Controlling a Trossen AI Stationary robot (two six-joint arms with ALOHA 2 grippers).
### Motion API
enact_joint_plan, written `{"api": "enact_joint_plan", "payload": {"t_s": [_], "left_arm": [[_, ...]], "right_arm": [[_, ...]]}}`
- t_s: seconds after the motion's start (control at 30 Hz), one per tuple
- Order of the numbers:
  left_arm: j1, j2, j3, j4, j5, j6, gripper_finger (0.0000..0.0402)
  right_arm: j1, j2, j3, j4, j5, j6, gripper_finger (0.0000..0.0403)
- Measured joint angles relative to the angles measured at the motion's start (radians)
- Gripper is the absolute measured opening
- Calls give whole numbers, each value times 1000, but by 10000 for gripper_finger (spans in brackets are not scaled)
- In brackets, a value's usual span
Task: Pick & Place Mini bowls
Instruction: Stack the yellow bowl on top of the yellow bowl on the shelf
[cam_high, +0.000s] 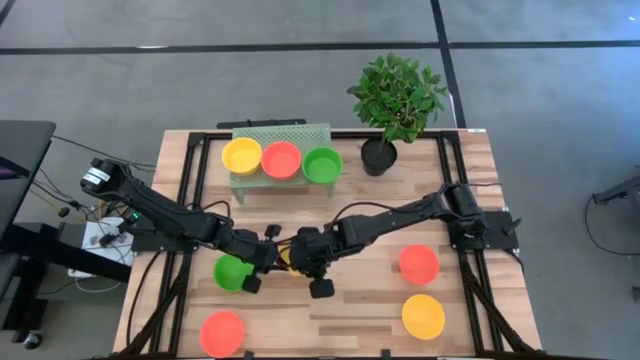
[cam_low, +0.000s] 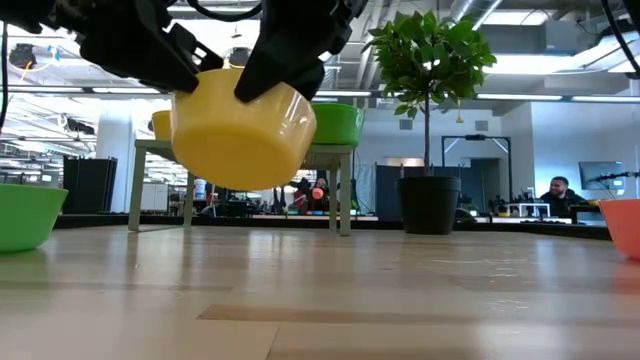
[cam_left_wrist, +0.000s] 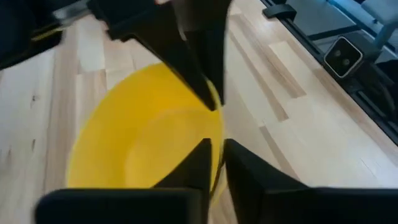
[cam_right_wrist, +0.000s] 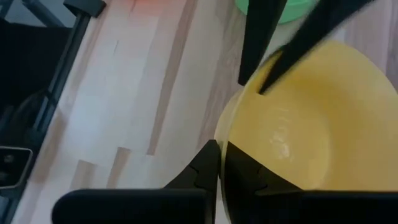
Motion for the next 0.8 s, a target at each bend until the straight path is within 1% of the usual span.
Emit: {"api": "enact_joint_plan", "payload": {"t_s": [0.07,0.1,0.23,0.37,0.43,0.5,0.6,0.7,0.77,0.8], "left_arm": [[0,0,0,-2,24,0,13],[0,0,0,-2,38,0,10],[-2,0,0,0,53,-13,10],[-3,6,0,3,50,-73,8],[-11,18,0,4,40,-103,8],[-23,38,0,-4,22,-121,8],[-51,58,0,-5,-24,-126,8],[-93,50,2,-13,-118,-149,8],[-117,28,13,-42,-150,-174,7],[-130,14,24,-65,-161,-189,8]], "right_arm": [[-2,0,0,2,0,-10,9],[-5,0,0,5,-1,-11,10],[-6,0,1,9,-1,-43,20],[-7,-1,9,8,5,-82,40],[-8,-6,34,-27,5,-81,48],[-7,-10,78,-66,4,-82,54],[-1,-10,170,-202,18,-84,56],[7,-15,234,-333,91,-110,56],[15,-35,241,-413,159,-105,56],[16,-47,237,-422,190,-97,56]]}}
